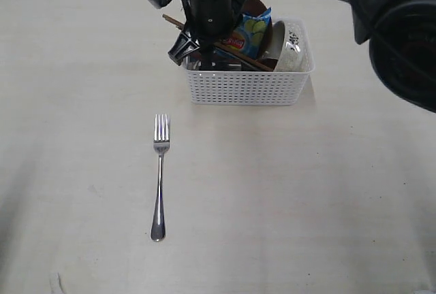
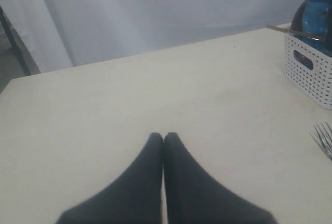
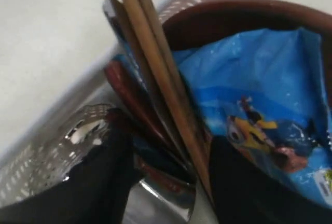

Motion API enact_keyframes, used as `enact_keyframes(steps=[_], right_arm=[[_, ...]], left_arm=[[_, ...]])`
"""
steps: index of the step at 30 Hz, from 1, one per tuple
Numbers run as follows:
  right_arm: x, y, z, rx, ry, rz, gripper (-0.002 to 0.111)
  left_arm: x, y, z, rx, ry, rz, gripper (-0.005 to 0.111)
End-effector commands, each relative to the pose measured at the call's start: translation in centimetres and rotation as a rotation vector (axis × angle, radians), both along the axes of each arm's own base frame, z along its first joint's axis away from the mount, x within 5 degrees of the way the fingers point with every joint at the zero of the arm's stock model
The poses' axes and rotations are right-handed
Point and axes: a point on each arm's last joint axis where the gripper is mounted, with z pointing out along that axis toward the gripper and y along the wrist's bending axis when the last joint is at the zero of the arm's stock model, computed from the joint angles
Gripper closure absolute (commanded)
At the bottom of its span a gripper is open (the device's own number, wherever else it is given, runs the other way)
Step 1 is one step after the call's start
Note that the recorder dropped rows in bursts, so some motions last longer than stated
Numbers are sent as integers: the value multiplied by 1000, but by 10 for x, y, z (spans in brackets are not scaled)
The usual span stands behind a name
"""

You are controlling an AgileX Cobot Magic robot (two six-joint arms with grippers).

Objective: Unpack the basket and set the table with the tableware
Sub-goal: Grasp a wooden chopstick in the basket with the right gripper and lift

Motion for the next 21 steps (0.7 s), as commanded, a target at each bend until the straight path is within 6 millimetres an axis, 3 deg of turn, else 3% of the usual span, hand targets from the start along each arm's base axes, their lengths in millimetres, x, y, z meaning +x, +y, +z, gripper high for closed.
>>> enact_keyframes(steps=[1, 5, 9, 10, 14, 21], right_arm=[[3, 1, -10, -20, -20, -6, 65], [5, 2, -21, -31, -11, 0, 79], [6, 4, -22, -24, -17, 1, 106], [6, 3, -22, -27, -21, 3, 109], [7, 1, -10, -46, -81, -10, 109], [2, 0, 31, 34, -144, -9, 109]], left_arm=[[0, 0, 0, -16, -7, 4, 107], [0, 0, 0, -16, -7, 4, 107], [0, 0, 0, -16, -7, 4, 107], [0, 0, 0, -16, -7, 4, 107], [0, 0, 0, -16, -7, 4, 107], [0, 0, 0, -16, -7, 4, 107]])
